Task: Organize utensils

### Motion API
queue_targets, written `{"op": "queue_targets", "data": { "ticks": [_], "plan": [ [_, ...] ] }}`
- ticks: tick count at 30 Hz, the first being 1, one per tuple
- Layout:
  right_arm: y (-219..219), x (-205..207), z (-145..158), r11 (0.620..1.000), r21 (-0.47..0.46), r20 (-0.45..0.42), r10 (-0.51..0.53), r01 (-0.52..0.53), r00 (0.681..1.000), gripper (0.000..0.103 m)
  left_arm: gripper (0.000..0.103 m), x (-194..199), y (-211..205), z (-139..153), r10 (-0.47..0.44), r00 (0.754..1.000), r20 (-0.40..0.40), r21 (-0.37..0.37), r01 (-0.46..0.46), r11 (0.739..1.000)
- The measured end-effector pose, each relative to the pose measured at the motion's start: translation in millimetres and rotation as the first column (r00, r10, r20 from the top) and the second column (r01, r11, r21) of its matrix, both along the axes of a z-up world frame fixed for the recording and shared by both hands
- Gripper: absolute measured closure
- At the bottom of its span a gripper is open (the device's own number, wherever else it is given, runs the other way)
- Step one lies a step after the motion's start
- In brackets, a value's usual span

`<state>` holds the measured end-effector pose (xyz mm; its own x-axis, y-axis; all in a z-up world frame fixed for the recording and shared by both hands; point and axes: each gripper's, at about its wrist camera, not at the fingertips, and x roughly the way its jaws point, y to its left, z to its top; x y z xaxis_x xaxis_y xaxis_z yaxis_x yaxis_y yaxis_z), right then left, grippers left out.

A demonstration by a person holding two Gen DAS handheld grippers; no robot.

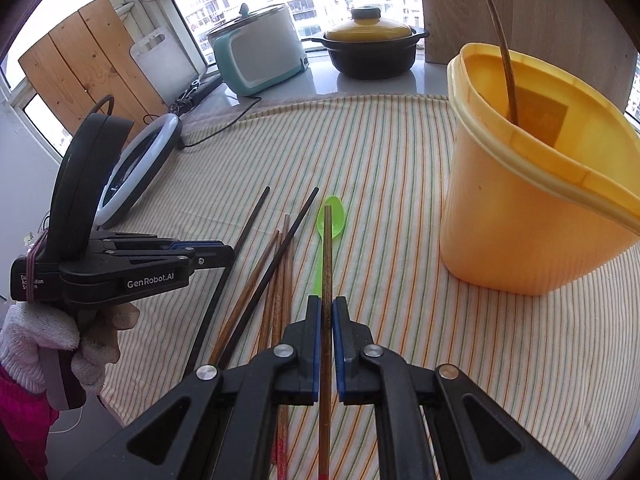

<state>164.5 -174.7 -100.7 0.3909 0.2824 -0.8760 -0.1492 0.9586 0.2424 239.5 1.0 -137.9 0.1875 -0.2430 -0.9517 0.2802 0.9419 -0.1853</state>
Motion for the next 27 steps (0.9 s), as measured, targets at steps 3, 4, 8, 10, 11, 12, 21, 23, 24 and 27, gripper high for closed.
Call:
{"op": "queue_targets", "data": {
  "ticks": [3, 4, 8, 10, 11, 12, 21, 23, 24, 27],
  "plan": [
    [-1.0, 1.0, 0.1, 1.0, 0.001, 0.002, 0.001, -0.001, 1.0, 0.1, 0.092, 1.1, -2.8, -6.8, -0.001, 1.0, -0.014, 0.035, 0.002, 0.999],
    [-1.0, 1.4, 0.0, 1.0, 0.002, 0.003, 0.002, -0.002, 1.0, 0.1, 0.092, 1.1, -2.8, -7.4, -0.002, 1.0, -0.011, 0.04, 0.002, 0.999],
    [0.6, 2.1, -0.5, 1.0, 0.001, 0.004, 0.011, -0.011, 1.0, 0.1, 0.092, 2.1, -8.2, -9.0, -0.004, 1.0, -0.006, 0.062, 0.005, 0.998],
    [0.9, 2.4, -0.1, 1.0, 0.0, 0.01, 0.013, -0.013, 1.0, 0.1, 0.092, 0.4, -14.4, -9.4, -0.026, 0.999, 0.02, 0.076, 0.024, 0.997],
    [0.7, 2.5, 0.1, 1.0, -0.002, 0.013, 0.013, -0.013, 1.0, 0.1, 0.092, 0.3, -16.3, -9.8, -0.03, 0.999, 0.03, 0.079, 0.027, 0.997],
    [0.3, 2.8, -0.1, 1.0, -0.002, 0.014, 0.011, -0.011, 1.0, 0.1, 0.092, 0.1, -16.6, -9.9, -0.026, 0.999, 0.037, 0.074, 0.024, 0.997],
    [-8.2, -1.9, 4.1, 1.0, 0.008, 0.032, 0.0, 0.0, 0.999, 0.1, 0.099, -14.3, 2.7, 4.0, 0.037, 0.995, 0.092, -0.066, -0.031, 0.997],
    [-10.4, -4.0, 8.6, 1.0, 0.009, 0.047, 0.0, 0.0, 0.999, 0.1, 0.099, -21.2, 9.8, 16.8, 0.042, 0.992, 0.122, -0.091, -0.031, 0.995],
    [-11.2, -4.9, 11.4, 1.0, 0.01, 0.057, 0.0, -0.001, 0.998, 0.1, 0.1, -24.9, 11.4, 22.4, 0.044, 0.99, 0.136, -0.104, -0.03, 0.994],
    [-13.0, -10.2, 19.8, 1.0, 0.013, 0.086, 0.002, -0.003, 0.996, 0.1, 0.1, -36.7, 16.8, 42.8, 0.044, 0.981, 0.187, -0.137, -0.019, 0.99]
  ]
}}
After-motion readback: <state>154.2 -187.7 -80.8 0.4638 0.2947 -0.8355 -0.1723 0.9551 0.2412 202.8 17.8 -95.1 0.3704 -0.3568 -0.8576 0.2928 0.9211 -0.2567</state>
